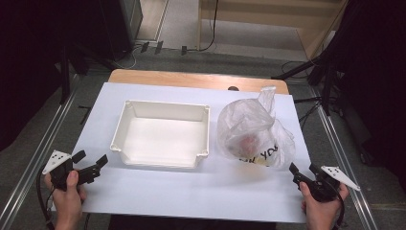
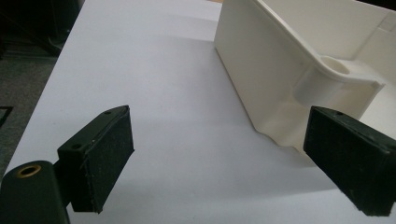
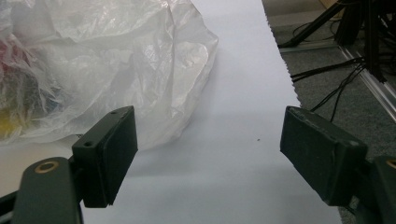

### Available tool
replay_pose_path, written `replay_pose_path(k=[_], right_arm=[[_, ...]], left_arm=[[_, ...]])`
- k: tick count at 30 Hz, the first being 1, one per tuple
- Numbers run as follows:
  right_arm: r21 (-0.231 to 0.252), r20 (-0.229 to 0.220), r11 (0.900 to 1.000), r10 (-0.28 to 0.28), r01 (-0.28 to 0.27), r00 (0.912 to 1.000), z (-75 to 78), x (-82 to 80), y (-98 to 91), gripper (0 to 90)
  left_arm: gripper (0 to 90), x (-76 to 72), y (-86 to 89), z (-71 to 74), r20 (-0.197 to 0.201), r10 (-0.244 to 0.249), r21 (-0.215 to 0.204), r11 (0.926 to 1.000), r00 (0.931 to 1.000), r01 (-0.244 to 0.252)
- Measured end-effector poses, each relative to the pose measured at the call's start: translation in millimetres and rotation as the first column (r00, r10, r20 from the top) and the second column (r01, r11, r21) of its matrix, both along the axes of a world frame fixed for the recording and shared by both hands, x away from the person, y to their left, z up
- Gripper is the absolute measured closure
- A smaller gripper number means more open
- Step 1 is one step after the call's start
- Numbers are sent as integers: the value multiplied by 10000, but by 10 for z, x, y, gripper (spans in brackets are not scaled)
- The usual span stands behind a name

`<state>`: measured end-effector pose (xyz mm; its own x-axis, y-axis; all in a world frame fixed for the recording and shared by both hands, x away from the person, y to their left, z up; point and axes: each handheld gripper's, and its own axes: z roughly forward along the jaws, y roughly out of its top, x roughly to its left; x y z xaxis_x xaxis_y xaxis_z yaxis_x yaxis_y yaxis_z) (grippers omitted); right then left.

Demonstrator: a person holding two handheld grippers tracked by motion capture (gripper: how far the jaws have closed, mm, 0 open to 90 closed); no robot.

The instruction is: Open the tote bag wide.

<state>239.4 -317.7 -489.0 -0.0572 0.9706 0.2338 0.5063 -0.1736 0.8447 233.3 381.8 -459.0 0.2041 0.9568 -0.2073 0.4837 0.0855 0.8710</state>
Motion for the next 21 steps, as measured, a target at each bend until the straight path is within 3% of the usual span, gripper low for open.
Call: replay_pose_path(k=[5,9,12,13,15,16,21], right_arm=[[-155,317,9998,-122,127,9994,39,-32,4,222],[245,341,9996,-138,129,9993,111,-71,9,252],[377,569,9993,38,-59,9984,184,-88,28,280],[291,819,9993,204,-228,9964,294,-99,68,296],[216,965,9992,310,-332,9949,343,-100,87,303],[189,1133,9982,549,-574,9920,434,-95,138,323],[181,1357,9928,1147,-1182,9841,606,-50,260,370]], left_arm=[[86,-11,4,8,83,52,13,10000,10000,-52],[86,-25,0,27,229,98,69,9999,9997,-99],[86,-32,-8,42,264,180,179,9997,9995,-185],[86,-39,-11,73,321,161,167,9997,9994,-167],[86,-39,-13,88,318,140,180,9997,9994,-146],[86,-45,-29,139,350,115,113,9999,9993,-119],[86,-85,-123,294,611,67,289,9995,9981,-85]])
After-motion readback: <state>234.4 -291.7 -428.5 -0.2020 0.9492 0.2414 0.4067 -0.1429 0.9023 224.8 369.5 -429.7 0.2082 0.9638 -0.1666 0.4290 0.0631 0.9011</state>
